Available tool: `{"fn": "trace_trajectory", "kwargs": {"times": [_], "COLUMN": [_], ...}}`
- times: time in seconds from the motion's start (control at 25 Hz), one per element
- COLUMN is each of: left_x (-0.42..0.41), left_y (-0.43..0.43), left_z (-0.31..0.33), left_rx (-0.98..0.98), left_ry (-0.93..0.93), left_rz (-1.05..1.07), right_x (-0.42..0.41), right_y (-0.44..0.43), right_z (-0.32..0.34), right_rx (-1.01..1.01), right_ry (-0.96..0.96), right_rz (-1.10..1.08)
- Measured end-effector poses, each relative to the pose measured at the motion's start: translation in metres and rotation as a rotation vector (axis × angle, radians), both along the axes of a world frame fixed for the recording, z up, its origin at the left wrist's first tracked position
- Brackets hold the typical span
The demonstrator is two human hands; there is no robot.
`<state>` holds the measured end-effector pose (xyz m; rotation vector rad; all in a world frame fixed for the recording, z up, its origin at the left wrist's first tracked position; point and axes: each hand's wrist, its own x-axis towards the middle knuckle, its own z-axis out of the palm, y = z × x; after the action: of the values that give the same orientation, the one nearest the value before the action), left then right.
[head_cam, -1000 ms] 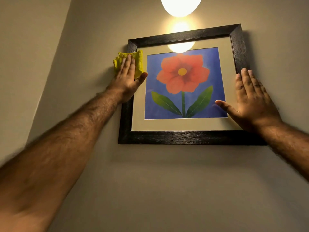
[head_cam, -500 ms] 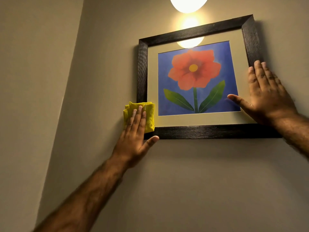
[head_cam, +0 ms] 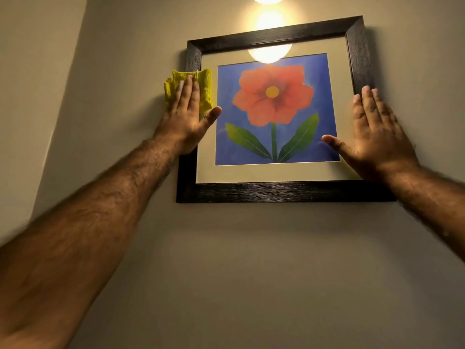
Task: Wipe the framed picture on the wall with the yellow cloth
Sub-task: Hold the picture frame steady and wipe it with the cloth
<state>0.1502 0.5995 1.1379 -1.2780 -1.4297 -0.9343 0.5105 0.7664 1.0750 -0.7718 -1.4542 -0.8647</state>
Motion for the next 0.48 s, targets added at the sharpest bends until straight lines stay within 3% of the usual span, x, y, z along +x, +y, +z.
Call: {"fn": "trace_trajectory", "kwargs": {"times": [0.28,0.48], "left_x": [0.002,0.011], "left_y": [-0.004,-0.033], "left_z": [-0.085,-0.058], "left_rx": [0.065,0.249], "left_ry": [0.048,0.032], "left_rz": [0.004,-0.138], "right_x": [-0.001,-0.002], "right_y": [-0.003,-0.002], "right_z": [-0.001,-0.002], "right_rx": [-0.012,-0.003], "right_ry": [-0.001,0.002], "right_rz": [0.003,0.007]}}
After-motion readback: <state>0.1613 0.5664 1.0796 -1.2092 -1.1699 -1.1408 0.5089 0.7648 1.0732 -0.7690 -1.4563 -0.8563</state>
